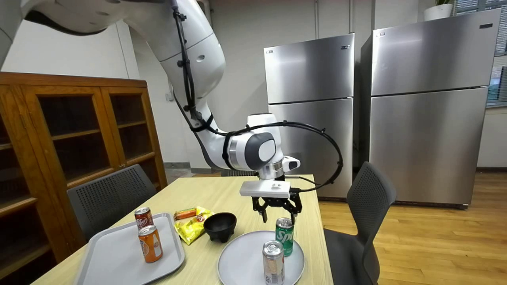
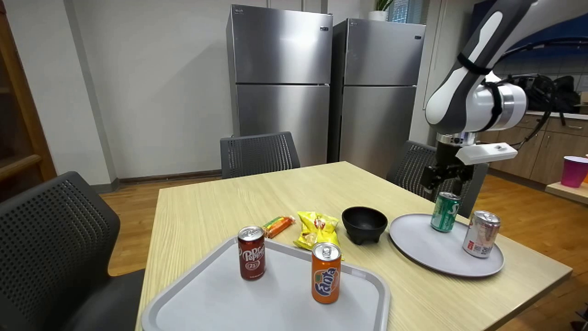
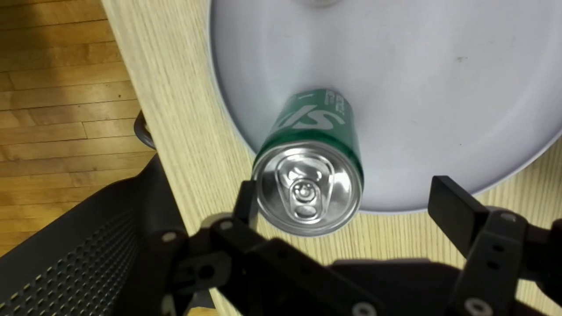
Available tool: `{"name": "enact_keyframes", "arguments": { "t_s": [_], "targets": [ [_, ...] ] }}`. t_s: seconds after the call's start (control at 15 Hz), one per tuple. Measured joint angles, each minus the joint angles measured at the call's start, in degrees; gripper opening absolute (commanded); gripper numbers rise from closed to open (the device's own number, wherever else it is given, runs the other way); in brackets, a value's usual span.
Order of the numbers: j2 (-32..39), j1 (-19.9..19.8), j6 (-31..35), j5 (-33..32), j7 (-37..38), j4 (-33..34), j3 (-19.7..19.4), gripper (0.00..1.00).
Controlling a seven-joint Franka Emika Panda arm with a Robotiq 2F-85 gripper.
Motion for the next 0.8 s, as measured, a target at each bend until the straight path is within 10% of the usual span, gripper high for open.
{"name": "enact_keyframes", "arguments": {
  "t_s": [0.8],
  "targets": [
    [0.1, -0.4, 0.1, 0.0, 0.0, 0.8, 0.3, 1.0]
  ]
}}
